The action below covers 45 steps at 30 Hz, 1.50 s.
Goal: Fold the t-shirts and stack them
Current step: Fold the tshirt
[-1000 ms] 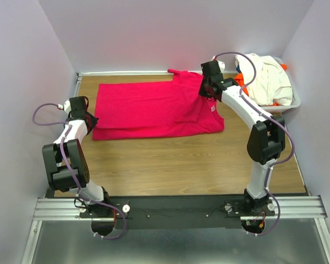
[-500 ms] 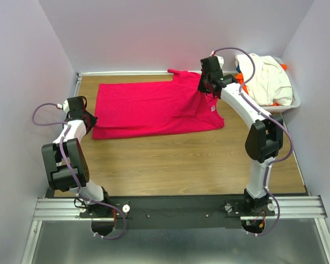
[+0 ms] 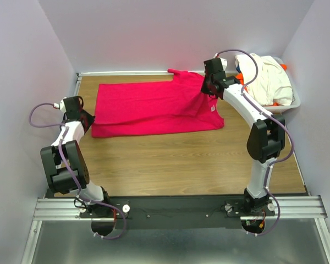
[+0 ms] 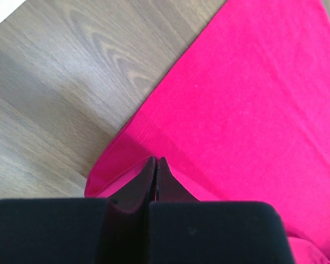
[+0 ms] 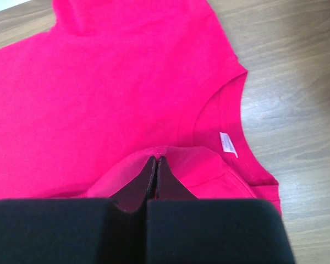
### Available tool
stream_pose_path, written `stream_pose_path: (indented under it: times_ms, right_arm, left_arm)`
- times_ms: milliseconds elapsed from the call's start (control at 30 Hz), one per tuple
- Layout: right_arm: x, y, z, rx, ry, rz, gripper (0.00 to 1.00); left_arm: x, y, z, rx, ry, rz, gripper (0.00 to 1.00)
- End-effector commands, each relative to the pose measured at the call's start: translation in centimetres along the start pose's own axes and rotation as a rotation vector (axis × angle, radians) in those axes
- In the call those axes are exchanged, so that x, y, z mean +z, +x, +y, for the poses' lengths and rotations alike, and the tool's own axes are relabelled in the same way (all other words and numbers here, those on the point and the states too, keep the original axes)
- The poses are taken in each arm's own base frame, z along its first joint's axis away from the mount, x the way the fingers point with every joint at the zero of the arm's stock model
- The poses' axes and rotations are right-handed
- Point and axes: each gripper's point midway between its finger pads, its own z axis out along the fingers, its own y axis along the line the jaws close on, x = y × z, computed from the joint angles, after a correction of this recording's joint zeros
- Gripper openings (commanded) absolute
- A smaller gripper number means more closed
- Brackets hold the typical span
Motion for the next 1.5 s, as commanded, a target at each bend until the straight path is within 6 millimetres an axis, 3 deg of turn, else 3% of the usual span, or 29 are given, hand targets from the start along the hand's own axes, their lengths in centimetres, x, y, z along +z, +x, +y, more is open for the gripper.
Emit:
stream_pose_path:
  times_ms: [0, 233, 567, 1467]
  right_arm:
    - [-0.9, -1.7, -1.1, 0.016, 0.012, -0.051, 0.0]
    - [-0.4, -1.6, -1.3, 0.027, 0.007, -0.044, 0.0]
    - [0.1, -1.4, -1.9, 0.046, 0.009, -0.034, 0.0]
    - [0.7, -1.2, -3.7, 0.078, 0.023, -0.023, 0.01]
  left_arm:
    - [-0.4, -0.9, -0.2, 0.007, 0.035, -0.033, 0.0]
    - [0.3, -1.4, -0.4, 0.015, 0.038, -0.041, 0.0]
    - [1.8, -0.4, -0.8, 0.025, 0.059, 0.017, 0.0]
    - [2.5, -0.7, -1.2, 0.022, 0.066, 0.026, 0.0]
